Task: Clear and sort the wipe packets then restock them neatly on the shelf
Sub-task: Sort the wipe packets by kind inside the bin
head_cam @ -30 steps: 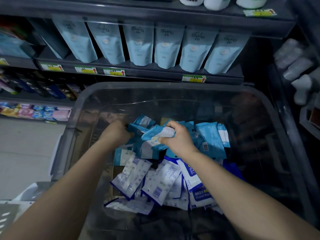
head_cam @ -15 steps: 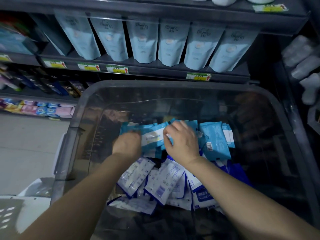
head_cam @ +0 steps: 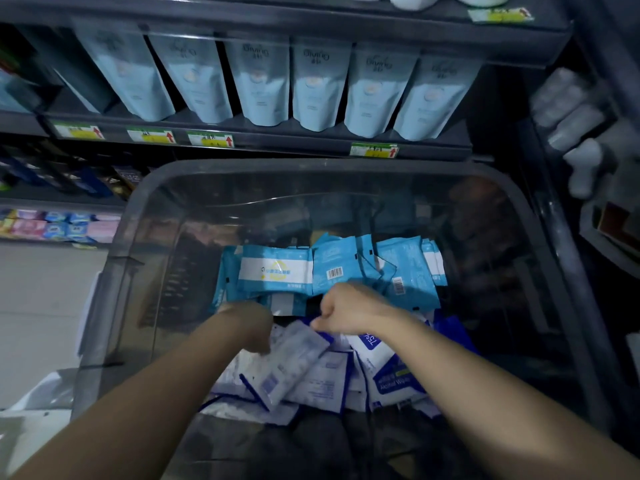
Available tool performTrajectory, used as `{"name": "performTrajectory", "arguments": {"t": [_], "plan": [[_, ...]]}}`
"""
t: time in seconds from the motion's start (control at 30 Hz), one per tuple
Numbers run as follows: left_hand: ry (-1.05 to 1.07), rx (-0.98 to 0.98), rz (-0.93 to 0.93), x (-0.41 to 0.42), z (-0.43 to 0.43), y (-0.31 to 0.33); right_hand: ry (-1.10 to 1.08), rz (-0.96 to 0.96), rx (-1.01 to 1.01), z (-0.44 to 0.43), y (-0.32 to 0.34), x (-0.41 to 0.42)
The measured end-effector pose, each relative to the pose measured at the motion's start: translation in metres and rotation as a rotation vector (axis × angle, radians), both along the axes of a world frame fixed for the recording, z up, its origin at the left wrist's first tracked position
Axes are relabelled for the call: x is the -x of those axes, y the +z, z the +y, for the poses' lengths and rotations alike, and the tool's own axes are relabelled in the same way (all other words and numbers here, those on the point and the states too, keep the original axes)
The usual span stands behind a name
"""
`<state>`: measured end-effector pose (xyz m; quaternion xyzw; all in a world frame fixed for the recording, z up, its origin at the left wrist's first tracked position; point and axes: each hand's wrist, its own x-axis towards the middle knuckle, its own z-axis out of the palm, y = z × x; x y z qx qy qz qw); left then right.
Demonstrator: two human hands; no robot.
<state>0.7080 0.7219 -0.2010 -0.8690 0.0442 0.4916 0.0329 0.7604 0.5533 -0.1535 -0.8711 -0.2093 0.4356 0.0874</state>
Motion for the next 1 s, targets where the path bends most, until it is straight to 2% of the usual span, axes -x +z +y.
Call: {"name": "performTrajectory", "arguments": {"t": [0.07, 0.1, 0.17, 0.23, 0.33, 0.4, 0.5, 0.57, 0.63, 0.7, 0.8, 0.93, 1.0], "plan": [[0.035, 0.089, -0.094, -0.003, -0.007, 0.001, 0.071, -0.254, 0.228, -0.013, 0.009, -0.012], [0.06, 0.167, -0.114, -0.004, -0.012, 0.001, 0.111, -0.299, 0.325, -0.019, 0.013, -0.016], [0.121, 0.319, -0.097, -0.003, -0.019, -0.002, 0.159, -0.242, 0.433, -0.029, 0.013, -0.016], [0.131, 0.375, -0.065, 0.001, -0.023, -0.008, 0.143, -0.164, 0.362, -0.034, 0.006, -0.01], [0.052, 0.313, -0.025, 0.01, -0.026, -0.013, 0.075, -0.062, 0.201, -0.035, -0.001, -0.003], [-0.037, 0.296, 0.013, 0.009, -0.029, -0.007, 0.071, 0.072, 0.135, -0.033, -0.004, -0.002], [-0.022, 0.287, 0.213, 0.0, -0.027, 0.006, 0.112, 0.265, 0.048, -0.033, -0.009, 0.002], [0.074, 0.274, 0.23, -0.001, -0.02, 0.005, 0.226, 0.185, 0.052, -0.031, -0.013, 0.011], [0.099, 0.224, 0.05, 0.002, -0.013, 0.004, 0.306, 0.046, 0.114, -0.025, -0.019, 0.022], [0.131, 0.223, -0.027, 0.006, -0.009, -0.006, 0.279, 0.085, 0.178, -0.018, -0.022, 0.029], [0.092, 0.27, 0.027, 0.013, -0.007, -0.019, 0.158, 0.265, 0.182, -0.007, -0.025, 0.036], [-0.033, 0.18, 0.031, 0.015, -0.004, -0.026, 0.122, 0.114, 0.25, 0.002, -0.028, 0.052], [-0.097, 0.094, 0.018, 0.013, -0.002, -0.024, 0.143, 0.111, 0.263, 0.004, -0.03, 0.057]]}}
